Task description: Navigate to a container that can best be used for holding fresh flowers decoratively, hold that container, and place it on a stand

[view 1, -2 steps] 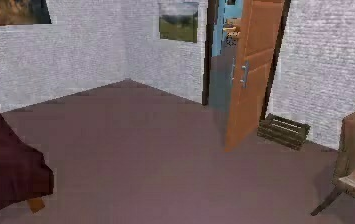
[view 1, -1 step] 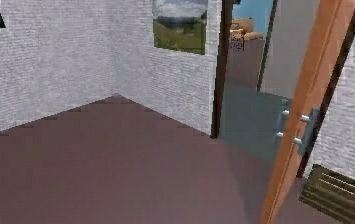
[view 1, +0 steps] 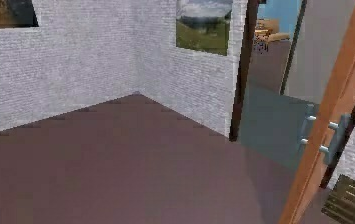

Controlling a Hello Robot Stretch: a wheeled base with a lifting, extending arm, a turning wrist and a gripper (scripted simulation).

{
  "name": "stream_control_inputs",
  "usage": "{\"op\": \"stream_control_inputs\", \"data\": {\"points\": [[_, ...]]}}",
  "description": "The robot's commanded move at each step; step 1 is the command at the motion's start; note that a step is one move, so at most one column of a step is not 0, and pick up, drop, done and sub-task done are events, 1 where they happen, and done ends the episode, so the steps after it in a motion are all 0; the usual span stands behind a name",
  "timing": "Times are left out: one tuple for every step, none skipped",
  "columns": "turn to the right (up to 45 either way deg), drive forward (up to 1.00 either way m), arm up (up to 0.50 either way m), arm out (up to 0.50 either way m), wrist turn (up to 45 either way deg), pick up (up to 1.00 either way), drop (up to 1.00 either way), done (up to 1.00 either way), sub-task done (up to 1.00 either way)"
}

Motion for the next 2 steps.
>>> {"op": "stream_control_inputs", "data": {"points": [[0.0, 0.65, 0.0, 0.0, 0.0, 0.0, 0.0, 0.0, 0.0], [27.0, 0.0, 0.0, 0.0, 0.0, 0.0, 0.0, 0.0, 0.0]]}}
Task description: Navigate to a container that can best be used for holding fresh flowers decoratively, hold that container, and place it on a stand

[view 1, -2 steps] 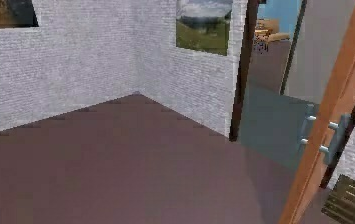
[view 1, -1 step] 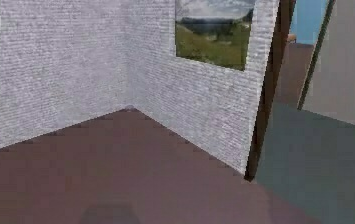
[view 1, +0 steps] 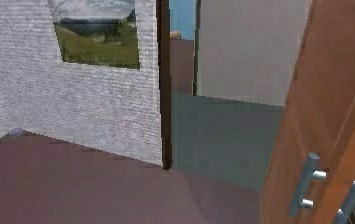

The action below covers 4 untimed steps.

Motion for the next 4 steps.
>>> {"op": "stream_control_inputs", "data": {"points": [[0.0, 0.55, 0.0, 0.0, 0.0, 0.0, 0.0, 0.0, 0.0], [18.0, 0.0, 0.0, 0.0, 0.0, 0.0, 0.0, 0.0, 0.0], [0.0, 1.0, 0.0, 0.0, 0.0, 0.0, 0.0, 0.0, 0.0], [12.0, 0.0, 0.0, 0.0, 0.0, 0.0, 0.0, 0.0, 0.0]]}}
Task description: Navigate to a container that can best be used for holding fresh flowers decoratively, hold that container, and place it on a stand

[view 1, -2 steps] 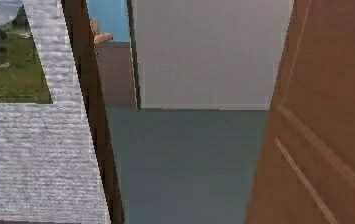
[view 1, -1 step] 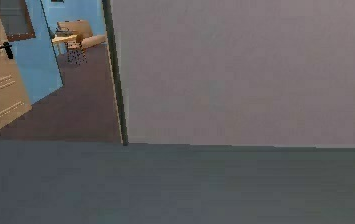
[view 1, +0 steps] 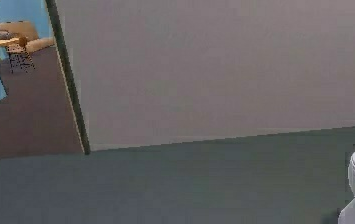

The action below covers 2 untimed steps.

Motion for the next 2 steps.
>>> {"op": "stream_control_inputs", "data": {"points": [[0.0, 0.2, 0.0, 0.0, 0.0, 0.0, 0.0, 0.0, 0.0], [-42.0, 0.0, 0.0, 0.0, 0.0, 0.0, 0.0, 0.0, 0.0]]}}
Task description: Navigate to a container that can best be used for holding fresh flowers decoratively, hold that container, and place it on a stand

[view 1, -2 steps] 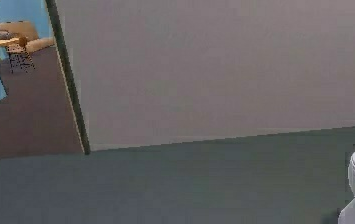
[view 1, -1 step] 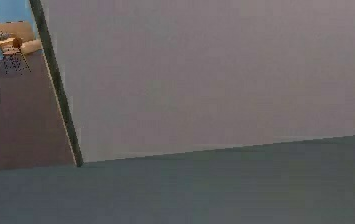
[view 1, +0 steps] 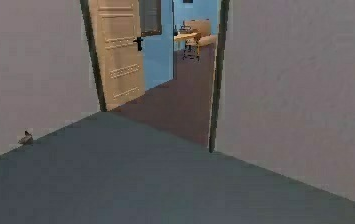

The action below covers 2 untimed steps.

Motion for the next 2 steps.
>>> {"op": "stream_control_inputs", "data": {"points": [[0.0, 1.0, 0.0, 0.0, 0.0, 0.0, 0.0, 0.0, 0.0], [0.0, 1.0, 0.0, 0.0, 0.0, 0.0, 0.0, 0.0, 0.0]]}}
